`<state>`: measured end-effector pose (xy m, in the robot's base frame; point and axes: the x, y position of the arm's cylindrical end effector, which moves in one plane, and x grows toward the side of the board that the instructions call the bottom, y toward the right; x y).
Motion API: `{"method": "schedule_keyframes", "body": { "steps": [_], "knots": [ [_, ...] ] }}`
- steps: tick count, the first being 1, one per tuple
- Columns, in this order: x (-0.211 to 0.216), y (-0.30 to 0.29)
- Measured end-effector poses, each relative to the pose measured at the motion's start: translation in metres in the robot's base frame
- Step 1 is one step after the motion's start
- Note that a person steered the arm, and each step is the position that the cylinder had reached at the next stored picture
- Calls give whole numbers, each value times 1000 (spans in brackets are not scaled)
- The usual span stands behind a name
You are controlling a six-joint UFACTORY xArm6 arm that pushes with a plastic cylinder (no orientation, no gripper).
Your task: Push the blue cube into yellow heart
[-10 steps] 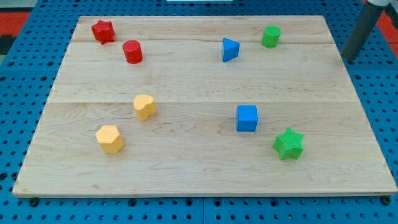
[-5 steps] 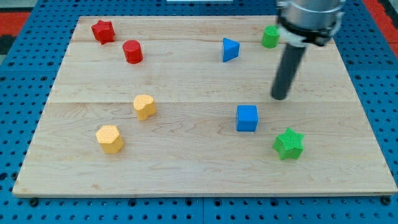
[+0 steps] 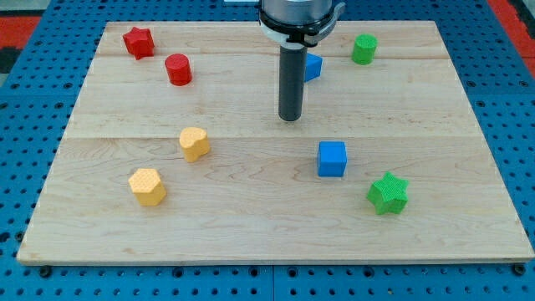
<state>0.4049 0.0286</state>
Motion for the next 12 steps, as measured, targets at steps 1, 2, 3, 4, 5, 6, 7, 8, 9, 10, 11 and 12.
{"method": "schedule_keyframes", "body": {
  "steps": [1, 2, 3, 4, 5, 6, 7, 8, 9, 10, 11, 12],
  "knots": [
    [2, -2],
    [2, 1],
    [1, -4],
    [1, -4],
    [2, -4],
    [4, -4],
    [5, -4],
    [5, -3],
    [5, 4],
    [0, 5],
    [-45, -1],
    [-58, 11]
  ]
}}
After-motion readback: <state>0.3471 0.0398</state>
